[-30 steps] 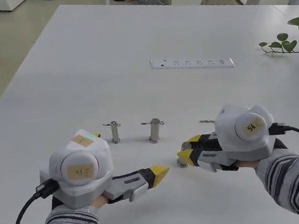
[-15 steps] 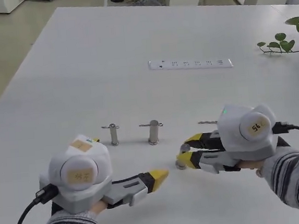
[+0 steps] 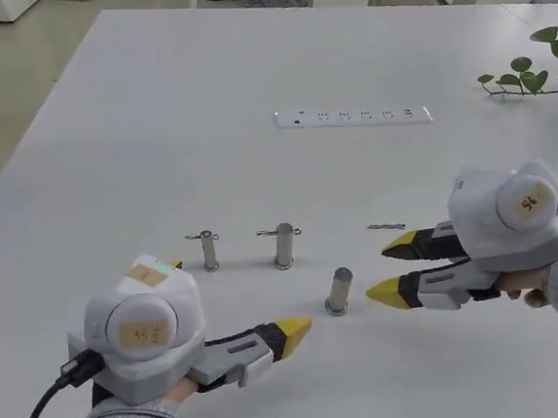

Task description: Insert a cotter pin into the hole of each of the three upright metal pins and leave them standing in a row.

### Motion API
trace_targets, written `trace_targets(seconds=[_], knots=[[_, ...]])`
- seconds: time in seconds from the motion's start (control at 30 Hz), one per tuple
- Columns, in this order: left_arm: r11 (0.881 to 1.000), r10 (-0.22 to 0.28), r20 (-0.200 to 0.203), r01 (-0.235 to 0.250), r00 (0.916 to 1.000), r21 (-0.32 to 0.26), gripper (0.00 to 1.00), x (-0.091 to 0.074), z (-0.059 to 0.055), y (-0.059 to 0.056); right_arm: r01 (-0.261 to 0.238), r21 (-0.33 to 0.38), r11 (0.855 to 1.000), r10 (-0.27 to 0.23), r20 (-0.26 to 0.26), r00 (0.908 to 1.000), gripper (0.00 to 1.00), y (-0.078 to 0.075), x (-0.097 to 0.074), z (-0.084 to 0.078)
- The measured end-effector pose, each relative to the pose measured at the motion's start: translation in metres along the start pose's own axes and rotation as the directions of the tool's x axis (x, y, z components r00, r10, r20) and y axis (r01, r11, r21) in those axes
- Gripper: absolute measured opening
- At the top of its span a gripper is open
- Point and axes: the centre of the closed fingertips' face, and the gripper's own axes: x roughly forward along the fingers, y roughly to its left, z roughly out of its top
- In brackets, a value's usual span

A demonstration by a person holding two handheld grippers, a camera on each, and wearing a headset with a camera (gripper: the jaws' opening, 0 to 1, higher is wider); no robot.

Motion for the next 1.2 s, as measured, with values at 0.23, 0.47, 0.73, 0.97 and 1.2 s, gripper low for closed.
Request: trace_targets(seconds=[0.23, 0.47, 0.73, 0.97, 1.2], knots=[[1.0, -0.004, -0.003, 0.005, 1.0, 0.014, 0.99, 0.0, -0.001, -0.001, 0.007, -0.042, 0.999, -0.01, -0.079, 0.9968, 0.31, -0.03, -0.005, -0.006], [1.0, 0.002, -0.002, -0.002, 1.0, 0.012, 0.99, 0.001, -0.001, 0.001, 0.004, -0.062, 0.998, -0.013, -0.149, 0.9887, 0.29, -0.056, 0.002, -0.012], [1.0, 0.006, -0.007, -0.006, 1.0, 0.009, 0.99, 0.001, -0.003, 0.002, 0.0, -0.045, 0.999, -0.01, -0.222, 0.975, 0.27, -0.084, 0.018, -0.028], [1.0, 0.008, -0.013, -0.008, 0.9999, -0.003, 0.99, 0.002, -0.007, 0.004, 0.0, -0.014, 1.0, -0.004, -0.236, 0.9716, 0.24, -0.1, 0.032, -0.033], [1.0, 0.015, -0.023, -0.015, 0.9996, -0.004, 0.98, 0.003, -0.01, 0.006, -0.018, 0.014, 1.0, 0.021, -0.249, 0.9684, 0.19, -0.104, 0.04, -0.038]])
